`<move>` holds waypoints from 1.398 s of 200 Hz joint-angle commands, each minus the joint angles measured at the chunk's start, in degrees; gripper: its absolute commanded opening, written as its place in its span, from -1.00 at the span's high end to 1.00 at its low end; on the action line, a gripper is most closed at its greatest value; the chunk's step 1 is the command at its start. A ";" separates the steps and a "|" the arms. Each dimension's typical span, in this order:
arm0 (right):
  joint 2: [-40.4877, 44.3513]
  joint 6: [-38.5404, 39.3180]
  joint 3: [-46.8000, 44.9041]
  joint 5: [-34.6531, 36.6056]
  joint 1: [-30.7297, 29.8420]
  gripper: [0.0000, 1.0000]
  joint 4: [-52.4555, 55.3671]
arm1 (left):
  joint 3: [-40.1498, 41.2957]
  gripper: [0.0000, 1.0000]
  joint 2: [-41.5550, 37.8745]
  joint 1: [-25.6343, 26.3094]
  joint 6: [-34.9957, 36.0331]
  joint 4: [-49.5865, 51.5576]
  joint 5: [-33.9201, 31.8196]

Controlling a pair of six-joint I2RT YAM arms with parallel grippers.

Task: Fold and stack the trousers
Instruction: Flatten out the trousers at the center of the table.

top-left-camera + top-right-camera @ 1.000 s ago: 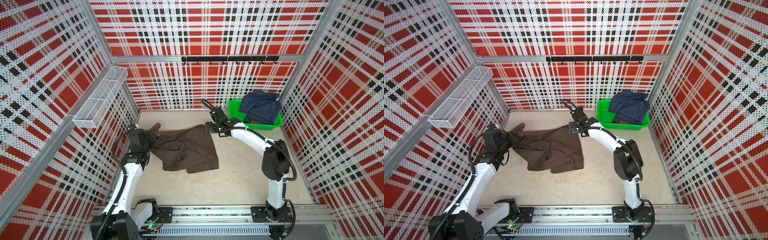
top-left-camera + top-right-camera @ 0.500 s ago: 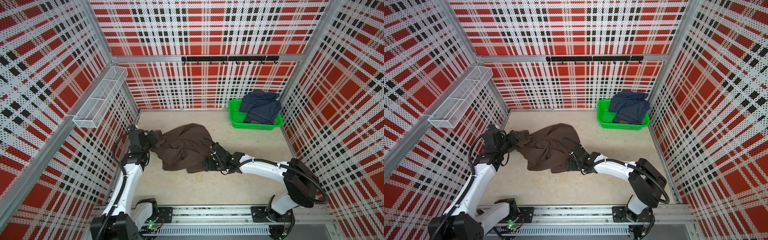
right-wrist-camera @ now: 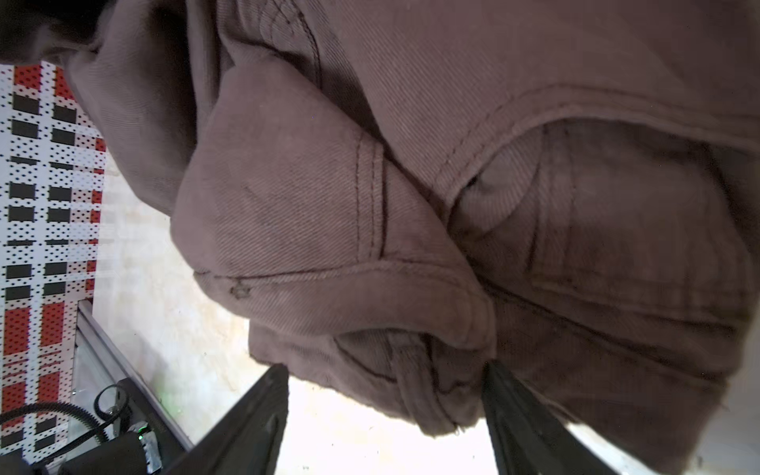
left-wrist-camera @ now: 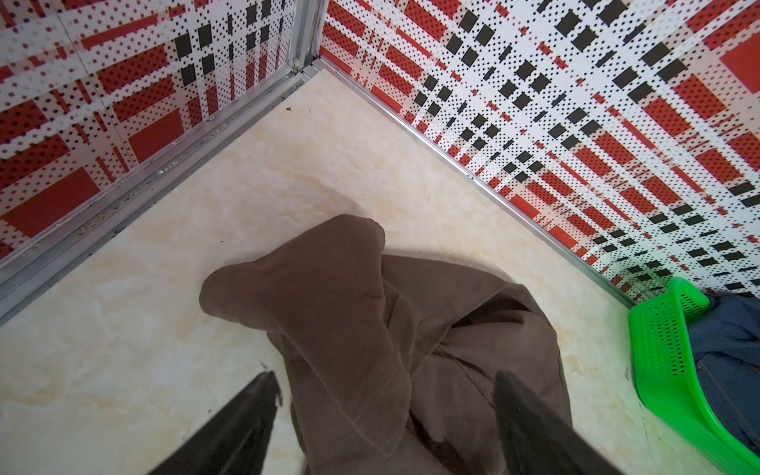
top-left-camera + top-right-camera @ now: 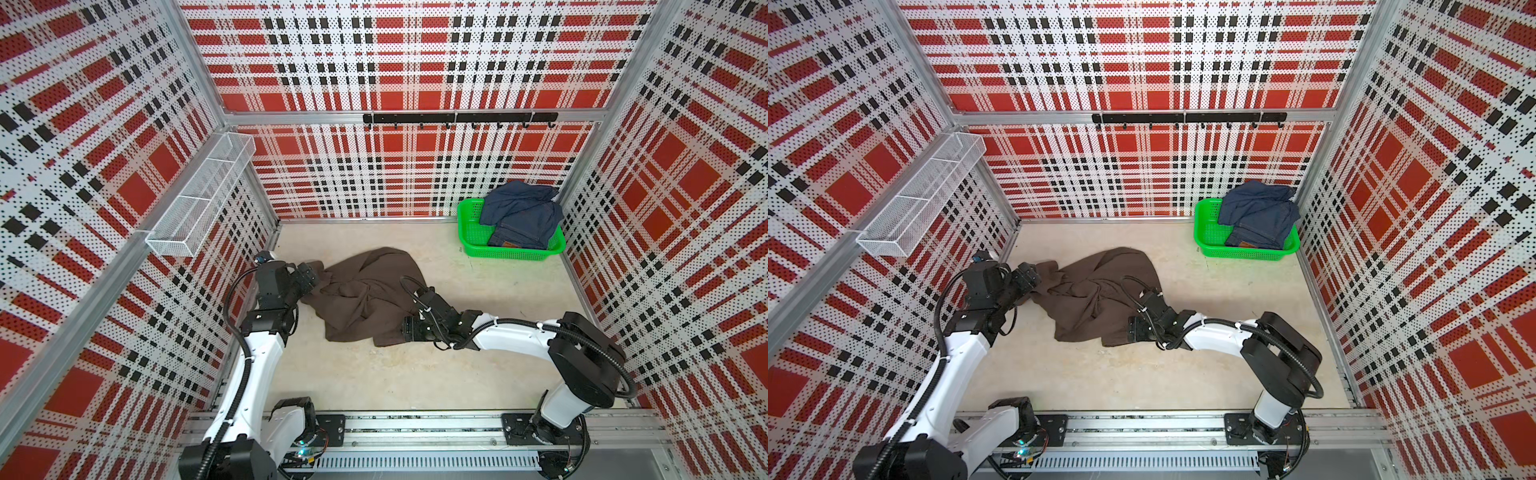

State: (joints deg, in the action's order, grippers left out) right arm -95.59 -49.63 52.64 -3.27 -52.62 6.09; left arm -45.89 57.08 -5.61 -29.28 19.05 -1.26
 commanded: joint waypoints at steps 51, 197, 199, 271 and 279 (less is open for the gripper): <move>-0.23 6.81 0.32 1.33 0.33 -0.79 1.25 | -1.31 -0.71 -0.91 -0.28 1.28 1.06 0.95; 2.64 15.28 1.42 -15.32 -2.80 -0.41 -2.54 | -2.00 -0.71 -1.35 -0.28 1.53 1.43 0.73; 2.68 15.24 1.41 -15.46 -2.94 -0.40 -2.45 | -2.03 -0.71 -1.25 -0.28 1.58 1.47 0.66; 0.87 14.57 -0.95 -14.72 -2.70 -0.11 -6.25 | -3.27 -0.71 -0.71 -0.37 2.18 2.03 0.29; 0.57 13.98 -1.20 -14.30 -2.23 -0.08 -6.44 | -3.29 -0.71 -0.67 -0.37 2.27 2.08 0.20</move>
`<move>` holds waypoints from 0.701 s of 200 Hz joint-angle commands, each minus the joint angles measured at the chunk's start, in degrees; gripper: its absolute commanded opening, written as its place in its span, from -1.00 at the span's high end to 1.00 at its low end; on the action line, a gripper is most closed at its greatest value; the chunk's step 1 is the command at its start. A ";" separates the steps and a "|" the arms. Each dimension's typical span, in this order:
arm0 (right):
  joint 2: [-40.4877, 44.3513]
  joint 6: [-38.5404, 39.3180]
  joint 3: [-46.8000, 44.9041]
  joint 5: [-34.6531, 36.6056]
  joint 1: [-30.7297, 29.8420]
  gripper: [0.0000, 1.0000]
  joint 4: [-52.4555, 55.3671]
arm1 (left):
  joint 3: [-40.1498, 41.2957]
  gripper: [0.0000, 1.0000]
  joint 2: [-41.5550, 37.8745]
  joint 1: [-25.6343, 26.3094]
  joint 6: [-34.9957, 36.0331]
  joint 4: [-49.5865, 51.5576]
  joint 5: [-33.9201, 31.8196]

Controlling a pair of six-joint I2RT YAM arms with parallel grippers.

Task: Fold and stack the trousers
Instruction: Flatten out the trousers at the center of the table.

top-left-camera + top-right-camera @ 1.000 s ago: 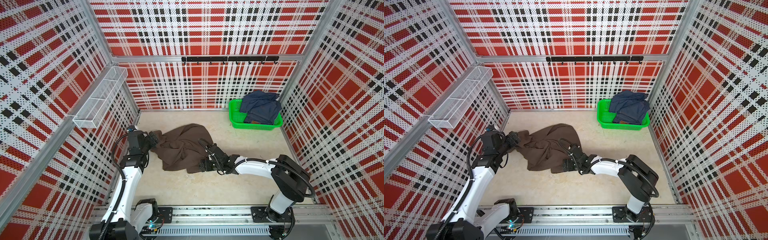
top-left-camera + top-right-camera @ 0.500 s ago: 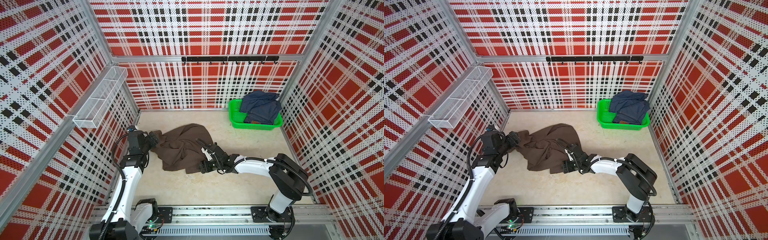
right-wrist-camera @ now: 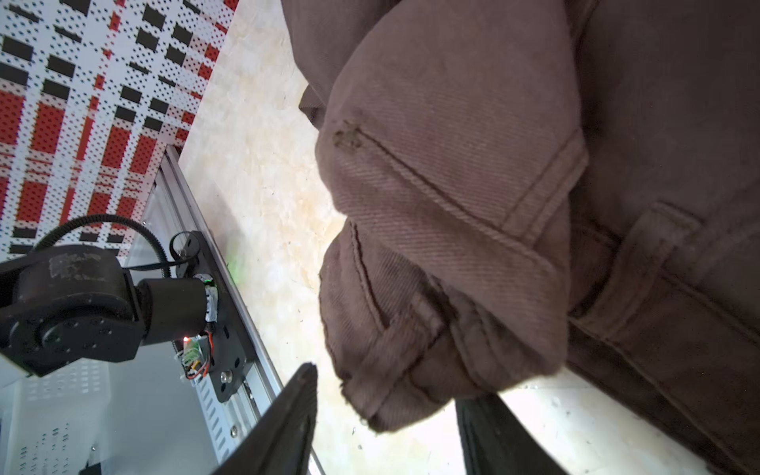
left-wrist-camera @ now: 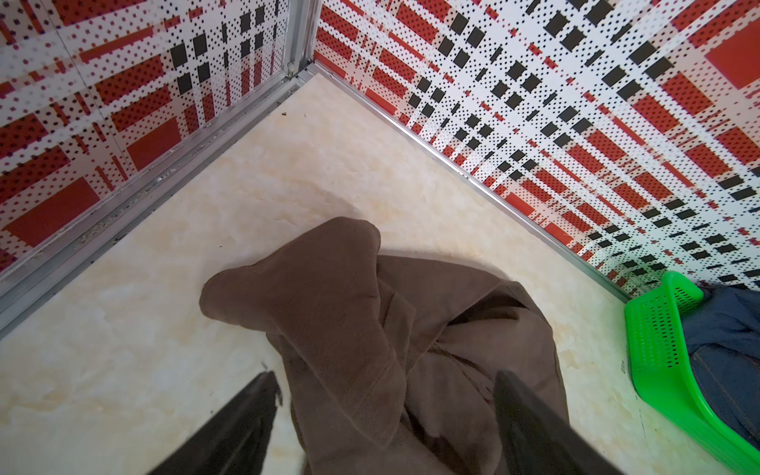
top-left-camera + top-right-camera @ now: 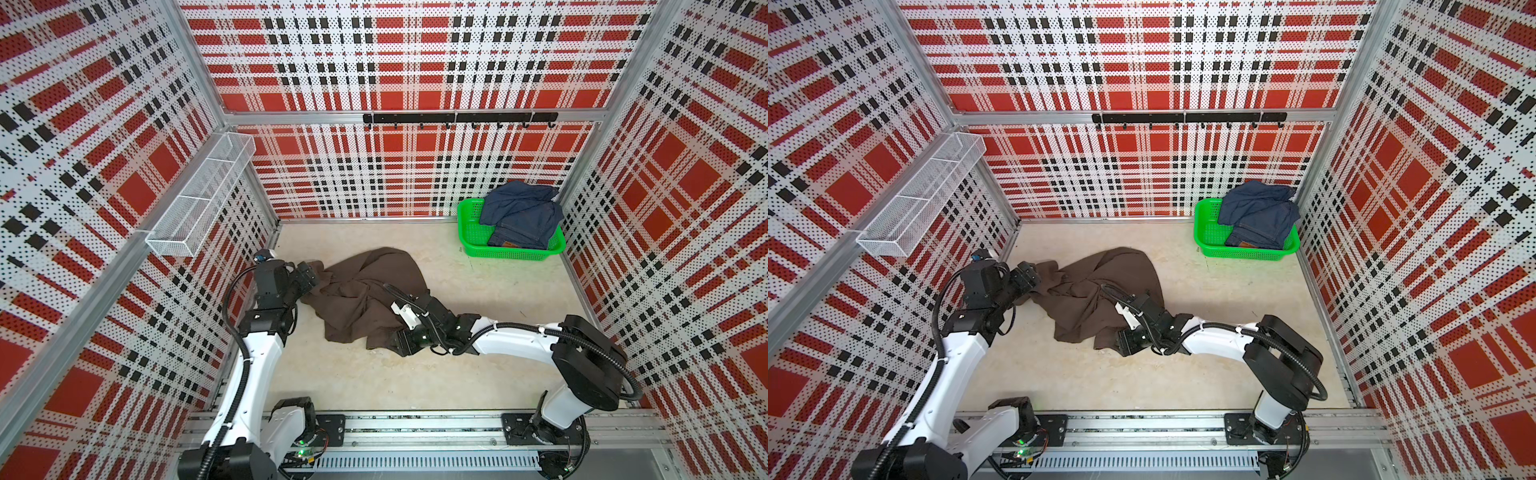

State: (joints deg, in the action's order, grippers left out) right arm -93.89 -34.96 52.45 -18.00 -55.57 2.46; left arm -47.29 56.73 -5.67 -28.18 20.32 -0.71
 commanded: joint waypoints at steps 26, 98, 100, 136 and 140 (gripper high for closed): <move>-0.01 -4.43 -4.67 0.68 2.32 0.00 -8.45 | -1.43 -0.71 -0.79 -0.30 1.26 0.87 -0.51; -1.53 -8.07 -5.89 -0.99 2.71 0.62 -14.46 | -1.09 -0.72 -0.87 -0.38 1.26 0.95 -0.43; -1.44 -8.01 -5.83 -0.92 2.67 0.64 -14.45 | -1.04 -0.72 -0.88 -0.39 1.28 0.95 -0.43; 4.77 -2.30 -3.30 5.35 4.74 1.00 -2.52 | -1.17 -0.72 -1.33 -0.49 1.60 1.21 -0.43; 6.20 -1.30 -3.13 6.44 5.56 1.00 -0.07 | -1.29 -0.72 -1.32 -0.49 1.68 1.26 -0.35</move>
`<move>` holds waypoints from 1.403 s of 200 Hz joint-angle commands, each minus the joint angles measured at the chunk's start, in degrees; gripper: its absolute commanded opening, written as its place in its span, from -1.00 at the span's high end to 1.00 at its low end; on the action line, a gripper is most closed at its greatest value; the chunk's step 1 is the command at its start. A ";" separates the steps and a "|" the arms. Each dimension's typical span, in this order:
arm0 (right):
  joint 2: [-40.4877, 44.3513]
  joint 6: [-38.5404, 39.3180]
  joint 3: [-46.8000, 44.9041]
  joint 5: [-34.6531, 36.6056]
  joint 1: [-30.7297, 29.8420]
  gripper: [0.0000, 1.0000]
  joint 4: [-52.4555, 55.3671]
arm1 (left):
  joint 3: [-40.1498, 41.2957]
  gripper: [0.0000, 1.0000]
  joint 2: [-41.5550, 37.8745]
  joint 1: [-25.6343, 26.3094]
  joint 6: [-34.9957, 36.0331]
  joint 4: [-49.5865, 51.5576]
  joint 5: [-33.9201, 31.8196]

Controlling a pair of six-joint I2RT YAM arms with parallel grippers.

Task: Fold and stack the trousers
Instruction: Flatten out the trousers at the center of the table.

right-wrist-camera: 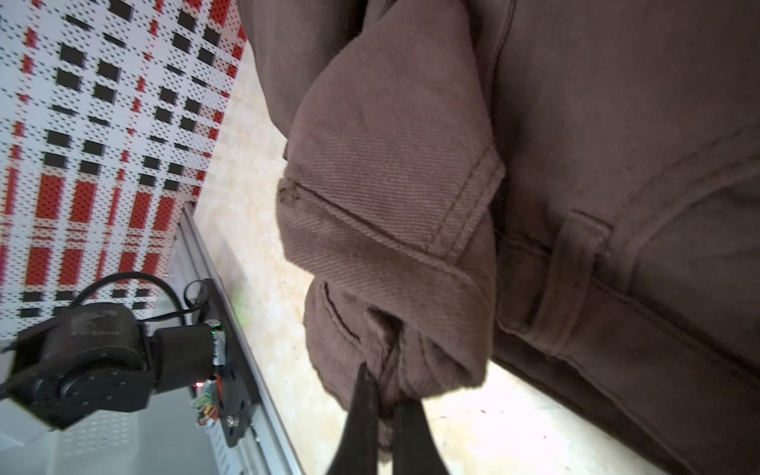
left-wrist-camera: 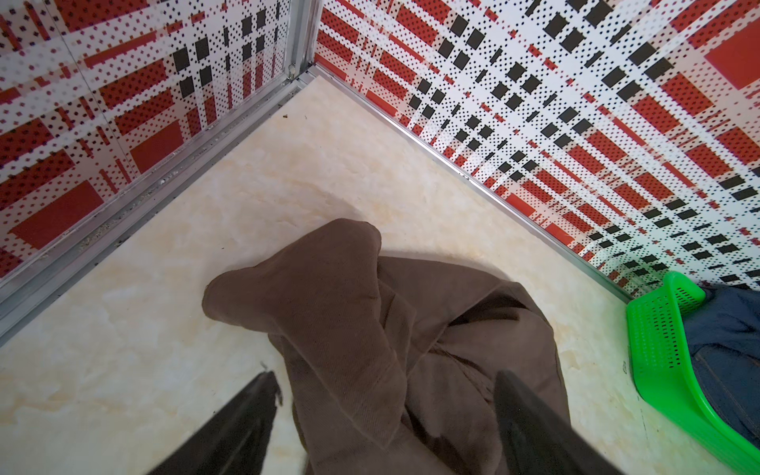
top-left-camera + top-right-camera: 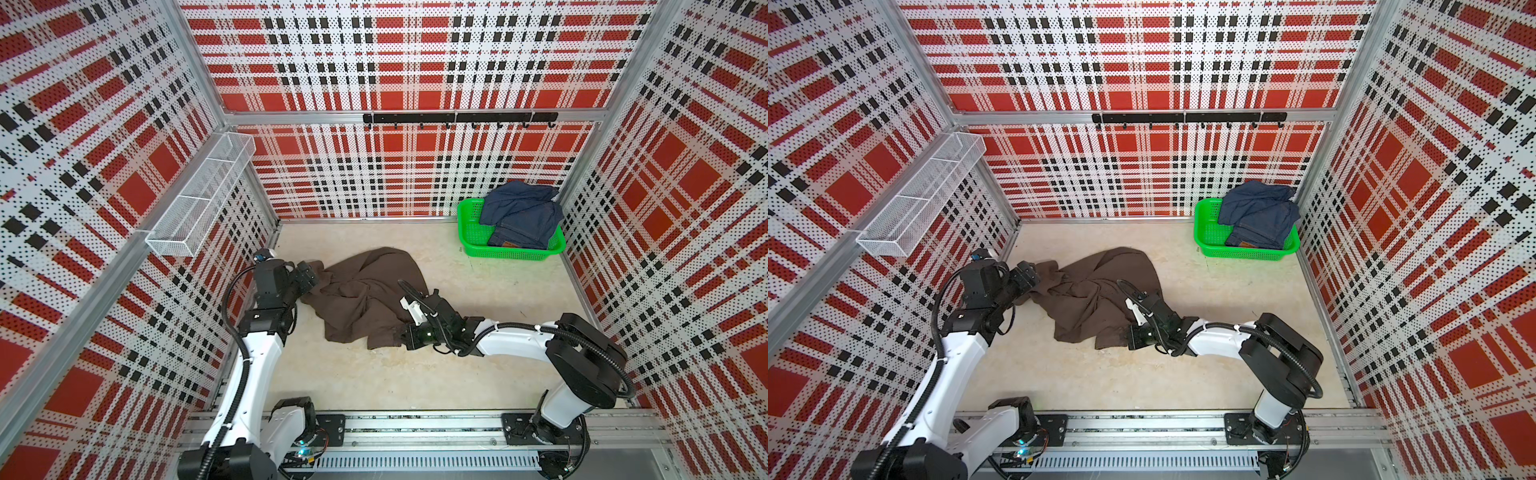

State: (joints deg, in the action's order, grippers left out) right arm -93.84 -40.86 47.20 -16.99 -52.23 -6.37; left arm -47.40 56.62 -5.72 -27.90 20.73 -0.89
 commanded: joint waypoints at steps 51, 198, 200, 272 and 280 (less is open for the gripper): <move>23.19 20.12 11.18 22.40 13.30 1.00 33.45 | -0.60 -0.72 -1.05 -0.52 1.62 1.21 3.77; 34.70 28.23 13.70 52.34 24.02 1.00 42.54 | 16.37 -0.77 1.84 15.10 -9.85 -6.22 8.45; 34.83 28.21 13.64 52.15 24.24 1.00 42.51 | 16.33 -0.77 2.16 15.22 -9.95 -6.20 8.22; 37.04 26.39 11.69 46.90 30.22 1.00 42.15 | 18.34 -0.67 11.05 18.72 -15.34 -12.28 2.86; 37.07 26.30 11.52 46.97 30.79 1.00 42.10 | 17.85 -0.58 11.81 18.56 -15.11 -12.38 2.42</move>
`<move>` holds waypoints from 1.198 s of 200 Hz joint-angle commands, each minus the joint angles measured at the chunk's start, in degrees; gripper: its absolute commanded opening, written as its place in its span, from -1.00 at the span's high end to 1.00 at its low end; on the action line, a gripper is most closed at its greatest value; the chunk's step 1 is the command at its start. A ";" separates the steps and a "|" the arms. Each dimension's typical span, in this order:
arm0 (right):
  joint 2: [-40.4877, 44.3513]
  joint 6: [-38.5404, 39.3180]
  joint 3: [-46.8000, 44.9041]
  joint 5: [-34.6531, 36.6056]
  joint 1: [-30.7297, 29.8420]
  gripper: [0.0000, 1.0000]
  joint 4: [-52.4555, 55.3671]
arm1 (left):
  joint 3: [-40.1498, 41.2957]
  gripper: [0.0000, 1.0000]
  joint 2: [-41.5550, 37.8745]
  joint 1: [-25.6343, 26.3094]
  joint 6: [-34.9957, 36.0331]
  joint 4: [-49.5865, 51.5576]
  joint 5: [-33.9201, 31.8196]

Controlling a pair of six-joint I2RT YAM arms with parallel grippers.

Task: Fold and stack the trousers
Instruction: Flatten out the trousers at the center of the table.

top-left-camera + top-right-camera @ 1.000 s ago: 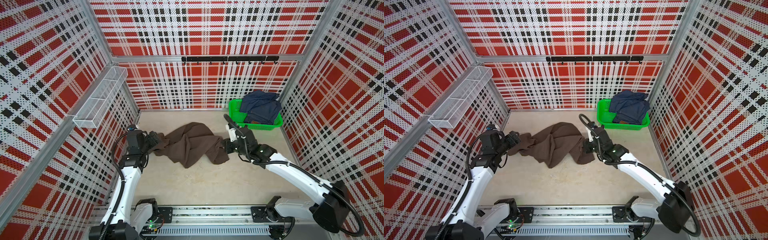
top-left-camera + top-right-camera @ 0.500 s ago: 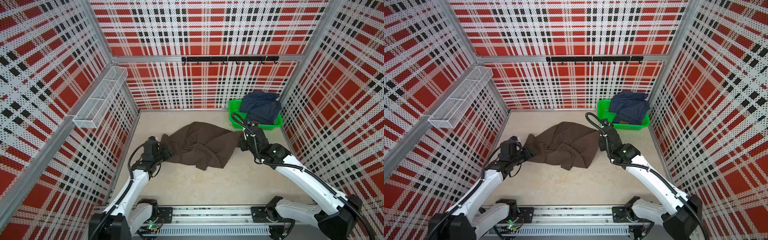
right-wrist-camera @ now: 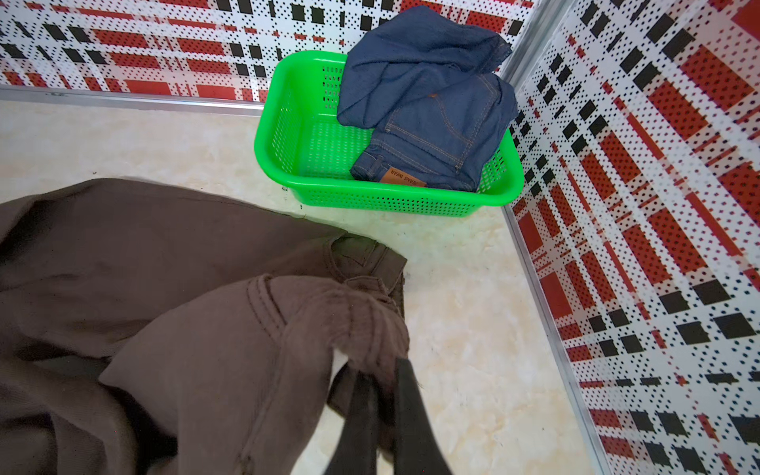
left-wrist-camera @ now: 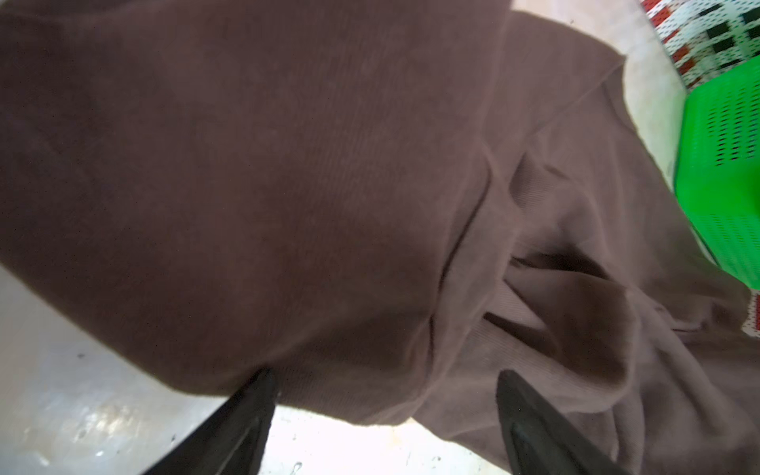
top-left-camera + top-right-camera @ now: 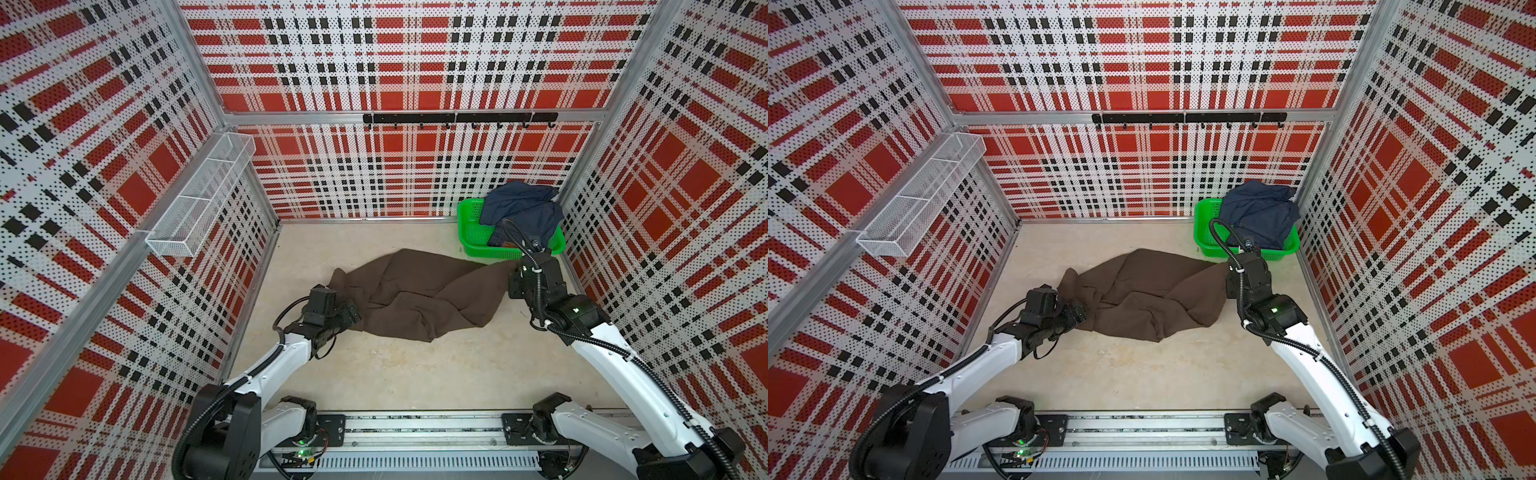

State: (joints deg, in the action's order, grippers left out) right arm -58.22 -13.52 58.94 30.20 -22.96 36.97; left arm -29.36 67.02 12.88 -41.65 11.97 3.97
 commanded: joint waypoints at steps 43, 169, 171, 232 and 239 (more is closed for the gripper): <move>2.51 -1.86 -1.43 -2.84 5.52 1.00 -2.44 | -3.15 0.49 5.26 -2.49 0.05 -6.05 -2.19; 4.47 -6.18 1.36 -7.97 19.29 1.00 -1.24 | -37.93 1.00 6.37 -29.72 3.82 0.14 5.06; 4.54 -6.26 1.36 -7.96 19.45 1.00 -1.25 | -38.19 1.00 6.67 -30.10 3.74 -0.02 5.21; 4.82 -7.51 0.19 -11.97 20.23 1.00 -1.89 | -42.62 -0.49 19.23 -31.04 3.09 -0.19 10.99; 4.84 -7.65 0.05 -12.25 20.21 1.00 -1.90 | -41.90 -0.59 18.67 -30.14 3.43 -0.27 10.29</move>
State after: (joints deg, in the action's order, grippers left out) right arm -54.68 -19.79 58.15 18.92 -3.29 36.82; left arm -71.40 85.67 -19.31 -39.00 11.29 11.94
